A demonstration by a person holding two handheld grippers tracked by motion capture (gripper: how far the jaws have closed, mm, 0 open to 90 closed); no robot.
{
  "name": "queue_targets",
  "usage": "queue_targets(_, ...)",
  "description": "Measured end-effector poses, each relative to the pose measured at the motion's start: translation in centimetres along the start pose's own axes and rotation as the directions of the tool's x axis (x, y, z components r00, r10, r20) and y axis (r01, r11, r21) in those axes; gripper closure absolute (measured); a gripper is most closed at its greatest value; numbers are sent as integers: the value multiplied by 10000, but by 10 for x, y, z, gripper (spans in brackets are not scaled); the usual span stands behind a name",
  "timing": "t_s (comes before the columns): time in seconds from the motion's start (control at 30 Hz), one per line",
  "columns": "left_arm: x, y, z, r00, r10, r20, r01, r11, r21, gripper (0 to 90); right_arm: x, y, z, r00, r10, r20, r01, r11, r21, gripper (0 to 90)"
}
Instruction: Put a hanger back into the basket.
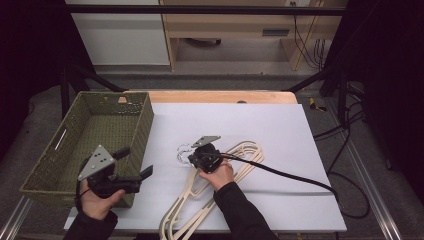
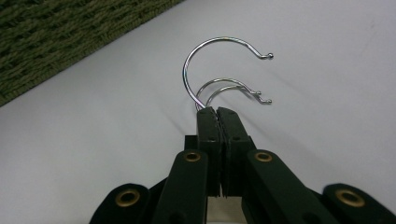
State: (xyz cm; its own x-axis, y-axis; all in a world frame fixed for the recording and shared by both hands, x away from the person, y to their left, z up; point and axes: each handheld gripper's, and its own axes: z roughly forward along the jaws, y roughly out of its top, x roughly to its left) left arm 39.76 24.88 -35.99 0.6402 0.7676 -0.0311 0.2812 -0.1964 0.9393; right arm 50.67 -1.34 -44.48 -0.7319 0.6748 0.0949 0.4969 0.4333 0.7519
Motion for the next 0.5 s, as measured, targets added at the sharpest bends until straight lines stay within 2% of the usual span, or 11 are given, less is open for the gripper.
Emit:
queue_targets(0.07, -7, -2, 7, 9998, -86, 195, 82, 9998, 204, 53, 0, 1, -4, 9996, -286, -59, 285, 9995, -163, 895)
queue_targets(0.23, -21, -11, 28, 9987, -151, 484, 109, 9963, 857, 70, 2, 0, -14, 9994, -296, -204, 289, 9989, -370, 895)
queue_targets(0.27, -24, -14, 33, 9985, -168, 519, 114, 9948, 1012, 77, 1, -1, -15, 9987, -431, -260, 421, 9983, -398, 896)
queue_targets(0.5, -37, -33, 68, 9970, -91, 772, -77, 9768, 2139, 124, -3, -4, -23, 9984, -454, -333, 434, 9973, -600, 895)
